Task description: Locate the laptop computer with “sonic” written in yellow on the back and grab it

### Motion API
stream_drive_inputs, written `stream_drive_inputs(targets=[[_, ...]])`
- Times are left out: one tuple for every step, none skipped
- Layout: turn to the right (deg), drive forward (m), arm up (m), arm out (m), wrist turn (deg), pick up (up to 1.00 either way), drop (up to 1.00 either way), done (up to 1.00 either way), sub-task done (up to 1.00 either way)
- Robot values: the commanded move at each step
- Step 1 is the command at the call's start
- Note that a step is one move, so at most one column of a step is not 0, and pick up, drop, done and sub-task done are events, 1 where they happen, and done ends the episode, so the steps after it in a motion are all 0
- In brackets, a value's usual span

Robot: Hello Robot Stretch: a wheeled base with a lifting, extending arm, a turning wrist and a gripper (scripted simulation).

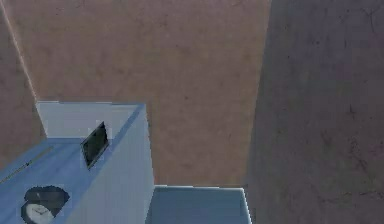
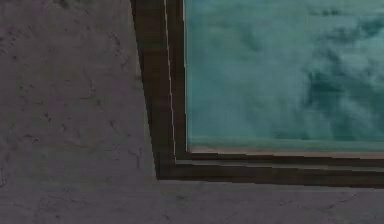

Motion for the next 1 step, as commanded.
stream_drive_inputs(targets=[[0.0,0.35,0.00,0.00,0.0,0.00,0.00,0.00,0.00]])
